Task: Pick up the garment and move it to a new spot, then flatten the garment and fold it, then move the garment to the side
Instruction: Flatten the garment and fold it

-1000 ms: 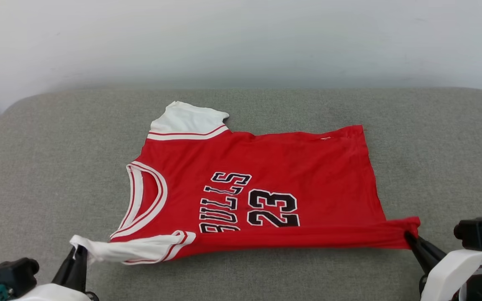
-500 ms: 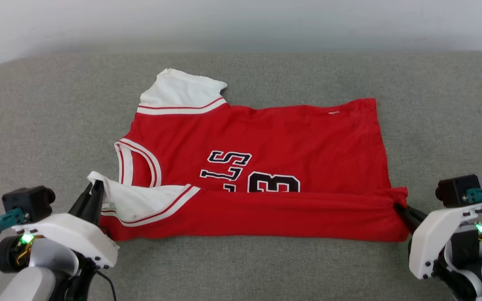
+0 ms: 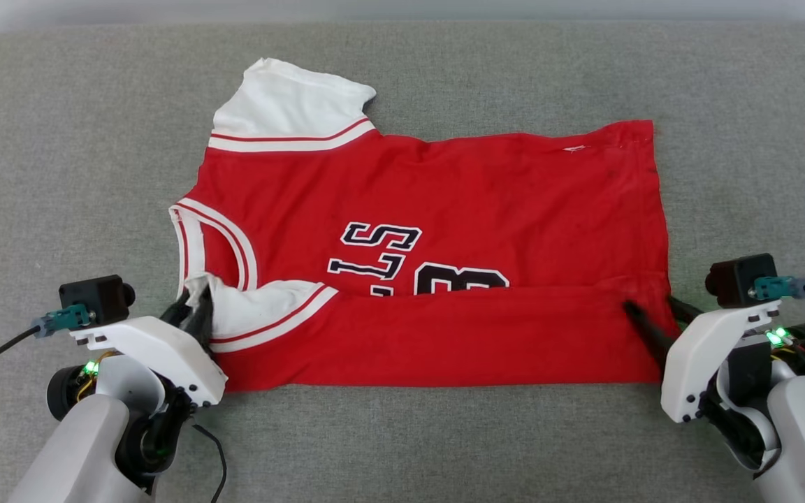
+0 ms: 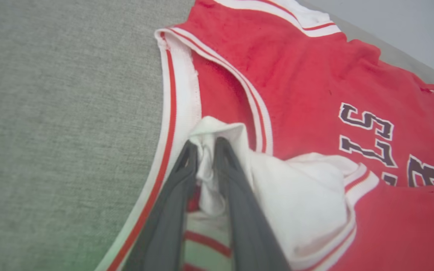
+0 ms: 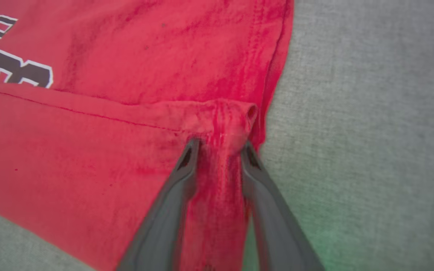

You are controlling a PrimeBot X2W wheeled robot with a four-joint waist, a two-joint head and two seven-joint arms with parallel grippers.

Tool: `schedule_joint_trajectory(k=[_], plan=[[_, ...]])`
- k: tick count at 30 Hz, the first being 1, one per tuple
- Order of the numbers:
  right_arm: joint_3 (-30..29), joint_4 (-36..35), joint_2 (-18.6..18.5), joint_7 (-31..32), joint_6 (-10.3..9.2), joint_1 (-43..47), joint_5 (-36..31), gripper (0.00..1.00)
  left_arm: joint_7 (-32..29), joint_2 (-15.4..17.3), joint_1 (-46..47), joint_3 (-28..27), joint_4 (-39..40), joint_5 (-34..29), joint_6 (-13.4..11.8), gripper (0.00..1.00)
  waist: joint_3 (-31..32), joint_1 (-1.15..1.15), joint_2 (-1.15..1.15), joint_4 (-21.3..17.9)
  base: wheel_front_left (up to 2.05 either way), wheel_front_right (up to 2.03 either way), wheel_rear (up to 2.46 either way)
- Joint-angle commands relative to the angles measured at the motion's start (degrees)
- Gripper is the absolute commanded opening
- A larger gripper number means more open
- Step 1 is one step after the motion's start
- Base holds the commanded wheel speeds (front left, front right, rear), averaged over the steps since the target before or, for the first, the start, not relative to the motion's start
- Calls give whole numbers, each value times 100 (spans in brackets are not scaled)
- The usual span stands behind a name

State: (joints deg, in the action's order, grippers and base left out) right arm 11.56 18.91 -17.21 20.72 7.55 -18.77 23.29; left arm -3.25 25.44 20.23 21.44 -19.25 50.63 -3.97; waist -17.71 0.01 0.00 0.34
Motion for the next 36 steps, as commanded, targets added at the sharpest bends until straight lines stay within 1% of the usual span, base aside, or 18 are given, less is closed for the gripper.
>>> schedule_joint_trajectory(k=[1,4,7,11,13,15,18,20,24,26,29,32,36], plan=[[117,274,-50,-62,-12,81,44,100,71,-30,107,-32,-171,42,64,100,41,-1,0,-21,0,0,0],[195,335,-109,-482,-12,126,84,100,194,-46,108,-94,-472,125,199,100,187,-1,0,-51,0,0,0],[137,132,-76,-1180,-8,163,139,100,275,19,21,-152,-551,182,299,100,401,-1,0,-93,0,0,0],[-128,-162,47,-2086,-8,397,4,100,169,216,-139,-195,-313,194,253,100,724,-1,0,-151,0,0,0],[-319,-360,126,-2405,-8,472,-142,100,-15,399,-212,-192,-96,180,190,100,869,-1,0,-190,0,0,0],[-528,-546,232,-2587,-8,603,-367,100,-271,583,-265,-192,169,198,121,100,984,-1,0,-228,0,0,0],[-770,-922,454,-2667,-7,809,-642,100,-792,931,-362,-175,603,250,-7,100,1075,-1,0,-302,0,0,0],[-904,-1195,580,-2623,-8,959,-772,100,-1255,1152,-411,-115,853,331,-59,100,1075,-1,0,-356,0,0,0],[-1022,-1728,835,-2466,-8,1209,-967,100,-2308,1522,-557,-63,1191,715,-239,100,929,-1,0,-494,0,0,0],[-1044,-1970,936,-2394,-8,1270,-1033,100,-2721,1662,-601,-83,1318,917,-341,100,801,-1,0,-571,0,0,0],[-1022,-2193,1041,-2334,-7,1313,-1050,100,-3157,1778,-717,-51,1326,1093,-513,100,582,-1,0,-674,0,0,0],[-996,-2317,1115,-2309,-7,1277,-1051,100,-3397,1802,-797,-49,1230,1235,-646,100,362,-1,0,-757,0,0,0],[-958,-2361,1167,-2293,-8,1188,-1035,100,-3584,1720,-922,58,944,1323,-745,100,149,-1,0,-813,0,0,0]])
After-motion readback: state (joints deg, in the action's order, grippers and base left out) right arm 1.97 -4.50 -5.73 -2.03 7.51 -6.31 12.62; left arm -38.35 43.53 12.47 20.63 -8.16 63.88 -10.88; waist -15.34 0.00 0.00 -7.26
